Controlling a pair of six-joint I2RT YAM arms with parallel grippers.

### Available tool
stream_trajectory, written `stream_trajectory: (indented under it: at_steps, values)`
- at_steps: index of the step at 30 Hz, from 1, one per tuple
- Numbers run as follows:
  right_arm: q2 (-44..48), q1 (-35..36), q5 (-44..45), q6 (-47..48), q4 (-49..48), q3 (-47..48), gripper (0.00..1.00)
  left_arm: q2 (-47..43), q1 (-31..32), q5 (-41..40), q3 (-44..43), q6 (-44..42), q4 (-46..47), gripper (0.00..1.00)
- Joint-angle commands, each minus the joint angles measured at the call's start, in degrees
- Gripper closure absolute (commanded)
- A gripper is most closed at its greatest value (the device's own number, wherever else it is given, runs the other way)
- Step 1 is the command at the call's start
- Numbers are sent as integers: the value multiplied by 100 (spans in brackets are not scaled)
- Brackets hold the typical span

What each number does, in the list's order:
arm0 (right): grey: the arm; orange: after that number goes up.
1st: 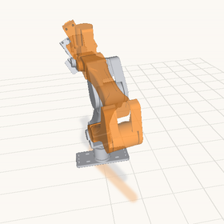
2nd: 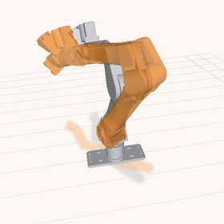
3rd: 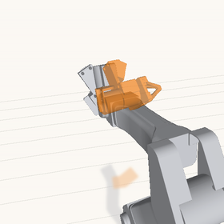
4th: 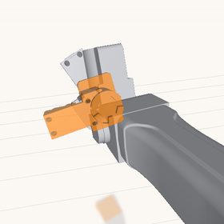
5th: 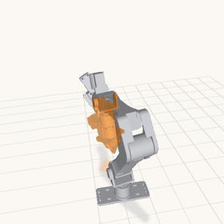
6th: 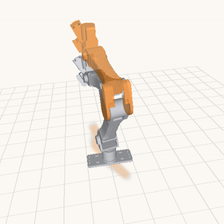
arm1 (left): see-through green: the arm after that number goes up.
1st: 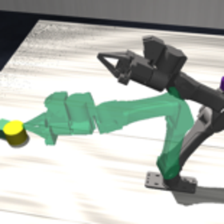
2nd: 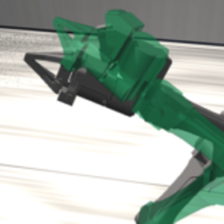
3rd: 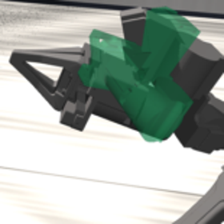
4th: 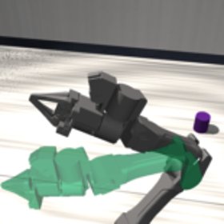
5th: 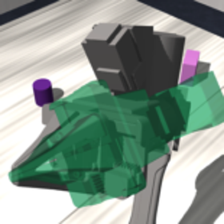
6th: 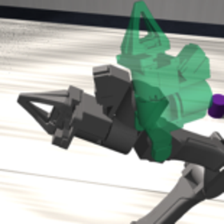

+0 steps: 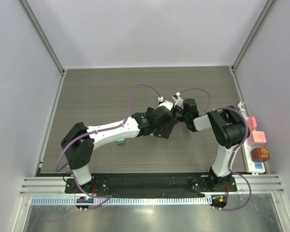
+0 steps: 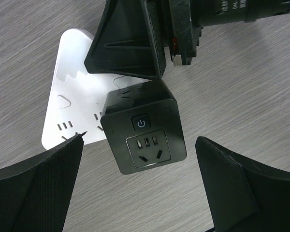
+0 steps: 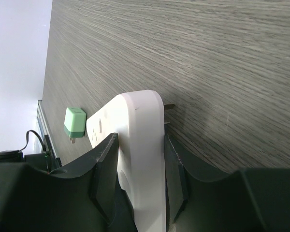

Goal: Pull the plug off the socket

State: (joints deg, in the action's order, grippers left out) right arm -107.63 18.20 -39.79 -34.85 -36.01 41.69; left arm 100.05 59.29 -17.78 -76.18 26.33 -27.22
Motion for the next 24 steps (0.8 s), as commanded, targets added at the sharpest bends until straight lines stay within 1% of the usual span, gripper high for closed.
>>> stream_trajectory:
  at_steps: [1,5,11,13,14,17,18,20,21,23,24]
  values:
    - [-179,-9,402,189,437,-47,99,163,48,-191,-300,-84,-90,2]
    - [-161,-9,419,198,446,-56,99,366,65,-340,-432,-49,-196,5]
    - [-179,-9,428,215,472,-38,99,577,83,-174,-608,-49,-266,12]
    - [-161,-18,446,224,507,-30,99,664,83,-68,-643,-57,-266,19]
    - [-161,-9,446,242,525,-30,99,700,83,-42,-670,-75,-266,28]
    - [-161,-9,446,251,542,-30,99,796,83,20,-810,-93,-354,41]
    - [-161,-9,446,259,534,-30,99,805,83,46,-871,-67,-389,47]
    - [-170,-9,446,251,542,-21,99,823,83,125,-916,-75,-398,53]
    - [-170,-9,446,251,534,-21,99,832,83,161,-933,-75,-398,62]
    - [-188,-9,455,259,534,-21,99,823,83,222,-995,-66,-442,74]
    - [-179,-9,455,251,542,-21,99,814,83,248,-1021,-49,-511,89]
